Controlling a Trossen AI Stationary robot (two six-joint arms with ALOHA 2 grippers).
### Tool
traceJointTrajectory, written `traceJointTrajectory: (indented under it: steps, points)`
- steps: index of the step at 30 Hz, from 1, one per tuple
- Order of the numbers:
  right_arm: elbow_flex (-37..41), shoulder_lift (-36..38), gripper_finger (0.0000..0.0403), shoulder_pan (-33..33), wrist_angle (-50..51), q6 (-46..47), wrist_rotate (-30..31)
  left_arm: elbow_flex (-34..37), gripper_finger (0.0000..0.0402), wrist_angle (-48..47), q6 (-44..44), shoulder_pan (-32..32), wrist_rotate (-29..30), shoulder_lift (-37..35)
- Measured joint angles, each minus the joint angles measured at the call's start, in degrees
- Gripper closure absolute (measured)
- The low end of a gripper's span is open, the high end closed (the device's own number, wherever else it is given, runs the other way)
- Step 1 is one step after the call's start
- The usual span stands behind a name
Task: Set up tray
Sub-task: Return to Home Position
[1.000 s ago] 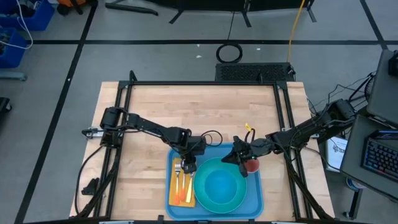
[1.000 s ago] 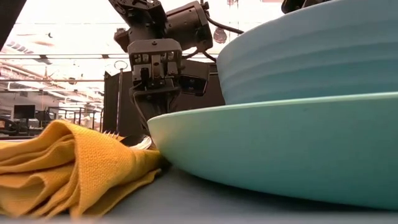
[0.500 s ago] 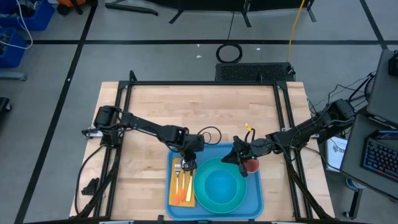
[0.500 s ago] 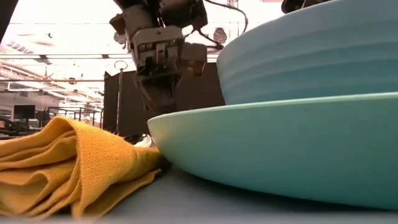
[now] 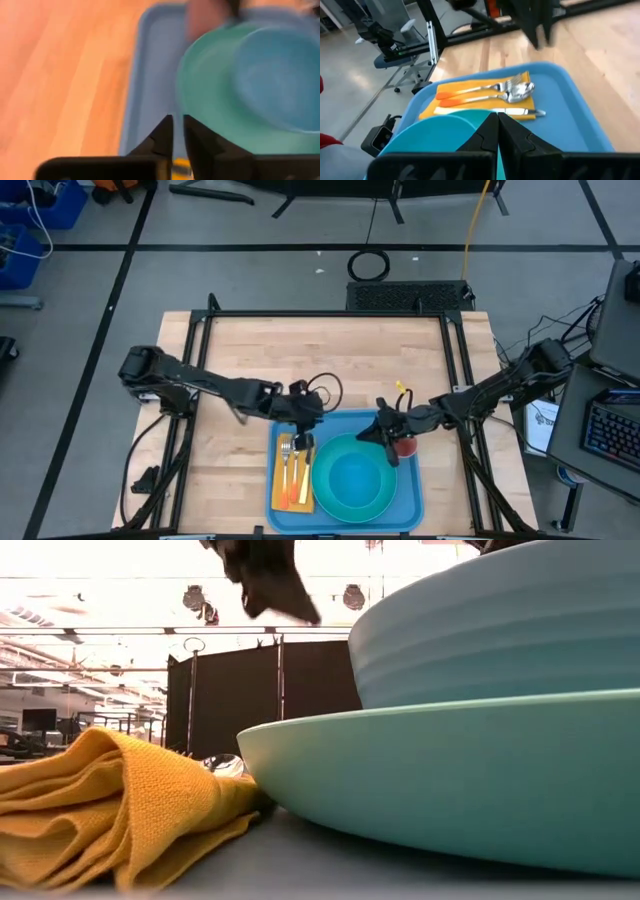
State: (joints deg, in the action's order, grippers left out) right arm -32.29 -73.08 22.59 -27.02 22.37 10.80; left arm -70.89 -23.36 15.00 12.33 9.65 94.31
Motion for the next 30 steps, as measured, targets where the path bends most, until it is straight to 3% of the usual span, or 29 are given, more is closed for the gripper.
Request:
traceJointTrajectory:
  steps: [3, 11, 20, 30]
  points:
    - [0.0, 2.2, 0.0403, 0.1, 0.0, -2.9, 0.6, -0.1, 0.0391, 3.1, -4.8, 2.3, -0.2, -2.6]
    - [0.0, 11.8, 0.0403, 0.4, 6.5, -7.2, 3.9, 2.2, 0.0396, 5.7, -5.4, 5.1, 4.5, -7.9]
    - [0.0, 18.3, 0.0403, 2.3, 12.2, -14.5, 7.2, 18.9, 0.0398, 23.8, -5.9, 5.7, 2.3, -19.0]
    - [1.1, 23.5, 0.0403, 2.2, 15.9, -17.5, 7.2, 34.3, 0.0397, 33.9, -5.9, 7.6, 2.6, -34.3]
